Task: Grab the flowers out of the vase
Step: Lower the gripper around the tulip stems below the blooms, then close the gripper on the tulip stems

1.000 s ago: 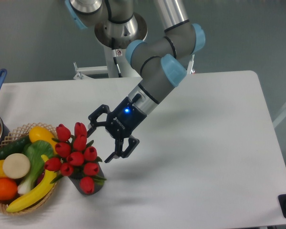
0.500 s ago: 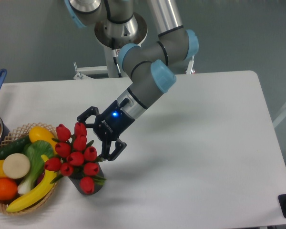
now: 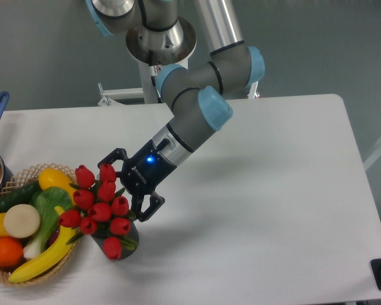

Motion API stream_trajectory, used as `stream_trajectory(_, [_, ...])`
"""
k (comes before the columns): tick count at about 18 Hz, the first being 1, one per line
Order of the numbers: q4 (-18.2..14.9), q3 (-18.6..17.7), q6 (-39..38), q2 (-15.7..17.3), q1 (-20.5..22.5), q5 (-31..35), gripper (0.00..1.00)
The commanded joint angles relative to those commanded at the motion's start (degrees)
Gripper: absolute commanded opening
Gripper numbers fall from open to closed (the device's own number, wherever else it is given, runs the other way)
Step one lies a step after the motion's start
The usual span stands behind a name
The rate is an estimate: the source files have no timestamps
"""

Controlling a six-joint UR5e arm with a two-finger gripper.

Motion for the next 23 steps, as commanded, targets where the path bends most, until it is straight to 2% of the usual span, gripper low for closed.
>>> stream_trajectory(2, [0.00,0.00,0.00,-0.09,0.09,0.00,0.21])
stream_trajectory(4, [0.00,0.18,0.00,-0.18,0.09,0.00,0.00])
stream_trajectory(19, [0.00,0.35,-1.40,0.88,1.67,-0.09,0.00])
stream_trajectory(23, [0.00,1.93,-4.21,1.05,1.67,-0.26,0.00])
